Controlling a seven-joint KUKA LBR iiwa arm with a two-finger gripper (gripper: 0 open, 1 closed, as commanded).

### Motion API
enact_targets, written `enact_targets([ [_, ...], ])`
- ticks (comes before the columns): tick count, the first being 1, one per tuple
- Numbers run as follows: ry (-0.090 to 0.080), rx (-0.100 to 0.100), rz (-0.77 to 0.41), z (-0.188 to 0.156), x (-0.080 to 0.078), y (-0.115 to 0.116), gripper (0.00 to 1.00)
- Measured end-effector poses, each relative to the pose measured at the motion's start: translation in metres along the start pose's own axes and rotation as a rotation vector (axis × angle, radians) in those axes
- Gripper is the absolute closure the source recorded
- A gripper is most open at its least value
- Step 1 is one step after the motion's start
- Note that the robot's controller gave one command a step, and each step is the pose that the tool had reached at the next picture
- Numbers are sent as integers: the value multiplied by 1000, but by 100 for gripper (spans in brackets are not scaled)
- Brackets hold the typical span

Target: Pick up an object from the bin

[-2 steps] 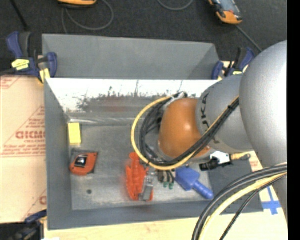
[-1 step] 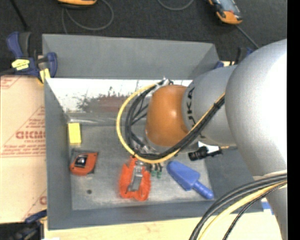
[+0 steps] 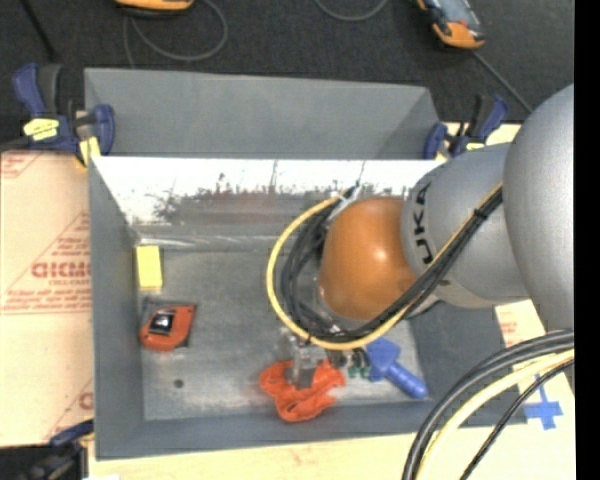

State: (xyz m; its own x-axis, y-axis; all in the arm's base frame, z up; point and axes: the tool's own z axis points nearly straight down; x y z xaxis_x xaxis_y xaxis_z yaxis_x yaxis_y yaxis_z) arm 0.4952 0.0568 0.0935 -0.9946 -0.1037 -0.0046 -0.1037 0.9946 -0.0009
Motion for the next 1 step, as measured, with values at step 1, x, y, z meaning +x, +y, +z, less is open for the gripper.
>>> enact_targets([
  [1, 0, 0, 1, 0, 0, 0, 100],
])
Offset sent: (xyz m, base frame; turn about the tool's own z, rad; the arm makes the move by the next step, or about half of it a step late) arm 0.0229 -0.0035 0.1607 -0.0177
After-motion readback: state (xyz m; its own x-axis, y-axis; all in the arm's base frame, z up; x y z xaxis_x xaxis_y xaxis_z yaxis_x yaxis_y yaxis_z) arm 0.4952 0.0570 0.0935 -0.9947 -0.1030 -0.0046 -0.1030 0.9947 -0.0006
